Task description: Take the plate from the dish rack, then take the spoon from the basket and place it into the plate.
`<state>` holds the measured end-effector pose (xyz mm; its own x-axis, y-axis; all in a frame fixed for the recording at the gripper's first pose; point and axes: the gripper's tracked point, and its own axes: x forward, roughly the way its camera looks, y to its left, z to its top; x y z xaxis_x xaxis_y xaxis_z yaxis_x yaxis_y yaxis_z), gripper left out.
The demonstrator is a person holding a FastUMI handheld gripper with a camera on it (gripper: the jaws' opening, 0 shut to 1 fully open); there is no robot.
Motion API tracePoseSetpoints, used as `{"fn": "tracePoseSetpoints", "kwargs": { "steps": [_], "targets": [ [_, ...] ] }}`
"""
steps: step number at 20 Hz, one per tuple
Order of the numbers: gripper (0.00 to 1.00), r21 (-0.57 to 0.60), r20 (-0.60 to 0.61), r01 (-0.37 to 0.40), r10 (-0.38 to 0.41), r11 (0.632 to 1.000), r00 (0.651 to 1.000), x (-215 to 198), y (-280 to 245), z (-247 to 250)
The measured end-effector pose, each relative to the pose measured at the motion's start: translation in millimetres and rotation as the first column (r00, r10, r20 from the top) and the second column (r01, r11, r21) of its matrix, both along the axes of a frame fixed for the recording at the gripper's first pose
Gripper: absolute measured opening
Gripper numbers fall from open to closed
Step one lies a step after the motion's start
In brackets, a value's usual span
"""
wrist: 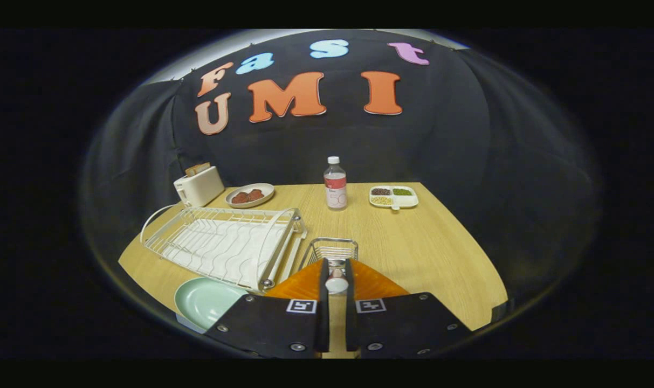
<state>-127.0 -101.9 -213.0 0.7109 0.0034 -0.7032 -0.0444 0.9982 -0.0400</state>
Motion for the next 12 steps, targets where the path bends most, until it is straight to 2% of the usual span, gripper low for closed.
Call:
{"fn": "tracePoseSetpoints", "kwargs": {
  "steps": [7, 9, 12],
  "targets": [
    [0.12, 0.042, 0.030, -0.048, 0.047, 0.998, 0.998, -8, 3, 46],
    [0.12, 0.019, 0.043, -0.100, 0.099, 0.995, 0.994, -11, 5, 55],
    [0.12, 0.049, 0.040, -0.193, 0.191, 0.980, 0.981, -23, 26, 64]
  ]
}}
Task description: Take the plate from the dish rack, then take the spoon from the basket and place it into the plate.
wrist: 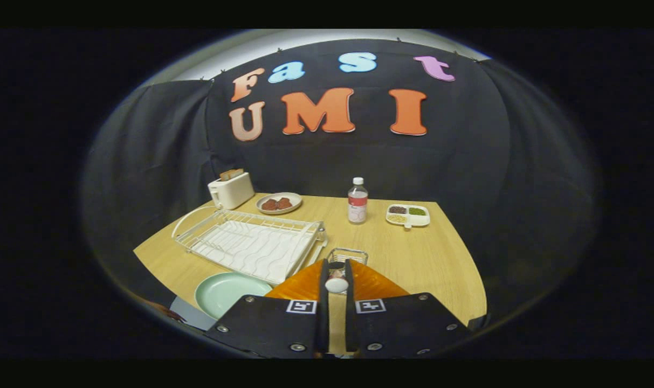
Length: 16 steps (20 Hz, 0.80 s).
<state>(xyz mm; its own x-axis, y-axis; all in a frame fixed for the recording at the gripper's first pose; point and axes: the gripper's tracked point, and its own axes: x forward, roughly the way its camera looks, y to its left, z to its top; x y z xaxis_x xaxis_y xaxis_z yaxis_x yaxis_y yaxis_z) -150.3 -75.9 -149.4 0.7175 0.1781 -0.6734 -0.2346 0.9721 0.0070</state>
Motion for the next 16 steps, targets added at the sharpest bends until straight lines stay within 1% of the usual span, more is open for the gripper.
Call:
{"fn": "tracePoseSetpoints", "kwargs": {
  "steps": [2, 4, 9, 11, 16],
  "targets": [
    [0.12, 0.027, 0.005, -0.051, 0.051, 0.998, 0.999, -6, 13, 3],
    [0.12, 0.075, -0.019, -0.086, 0.088, 0.993, 0.996, -17, 29, 0],
    [0.12, 0.168, -0.052, -0.190, 0.201, 0.967, 0.978, -38, 66, -1],
    [0.12, 0.204, -0.050, -0.217, 0.231, 0.955, 0.972, -44, 80, -1],
    [0.12, 0.215, -0.098, -0.266, 0.292, 0.940, 0.951, -56, 107, -30]
  ]
}}
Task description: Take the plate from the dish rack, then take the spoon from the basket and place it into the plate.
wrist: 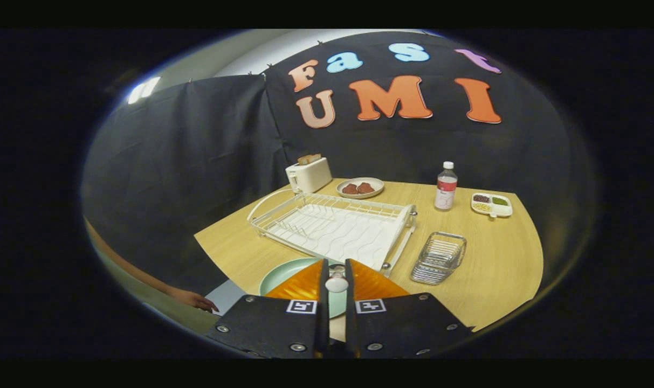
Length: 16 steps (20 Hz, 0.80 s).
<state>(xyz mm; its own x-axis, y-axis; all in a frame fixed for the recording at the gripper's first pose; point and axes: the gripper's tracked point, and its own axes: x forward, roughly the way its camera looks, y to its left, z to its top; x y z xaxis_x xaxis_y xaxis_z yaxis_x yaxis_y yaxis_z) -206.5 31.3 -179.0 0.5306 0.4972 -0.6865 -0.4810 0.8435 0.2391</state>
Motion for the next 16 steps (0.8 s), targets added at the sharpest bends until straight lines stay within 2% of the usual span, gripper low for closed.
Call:
{"fn": "tracePoseSetpoints", "kwargs": {
  "steps": [9, 16],
  "targets": [
    [0.12, 0.009, -0.077, -0.093, 0.093, 0.996, 0.993, -11, 57, -54],
    [0.12, 0.020, -0.086, -0.099, 0.100, 0.995, 0.991, -4, 79, -72]
  ]
}}
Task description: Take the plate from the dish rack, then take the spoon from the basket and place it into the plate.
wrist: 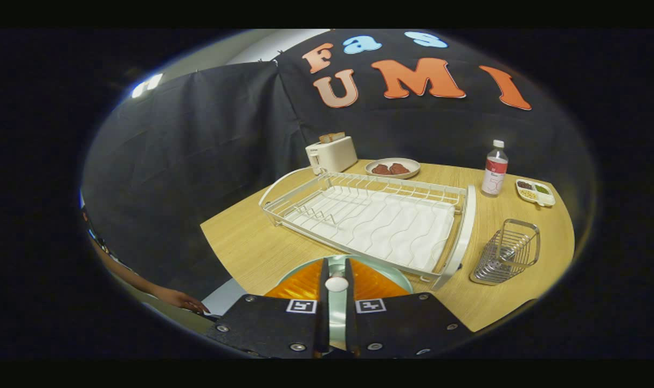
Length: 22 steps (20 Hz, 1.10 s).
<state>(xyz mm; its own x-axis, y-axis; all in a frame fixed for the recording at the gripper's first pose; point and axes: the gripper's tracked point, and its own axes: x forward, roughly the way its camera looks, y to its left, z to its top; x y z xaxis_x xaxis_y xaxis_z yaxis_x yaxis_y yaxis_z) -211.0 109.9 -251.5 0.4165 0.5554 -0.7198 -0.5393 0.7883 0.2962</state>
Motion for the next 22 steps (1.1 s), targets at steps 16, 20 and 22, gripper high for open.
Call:
{"fn": "tracePoseSetpoints", "kwargs": {
  "steps": [16, 20, 22],
  "targets": [
    [0.23, -0.108, -0.151, 0.059, -0.075, 0.992, 0.986, -38, -47, -43],
    [0.29, -0.090, -0.135, 0.098, -0.109, 0.991, 0.985, -29, -50, -31],
    [0.34, -0.066, -0.118, 0.134, -0.141, 0.989, 0.983, -16, -51, -14]
  ]
}}
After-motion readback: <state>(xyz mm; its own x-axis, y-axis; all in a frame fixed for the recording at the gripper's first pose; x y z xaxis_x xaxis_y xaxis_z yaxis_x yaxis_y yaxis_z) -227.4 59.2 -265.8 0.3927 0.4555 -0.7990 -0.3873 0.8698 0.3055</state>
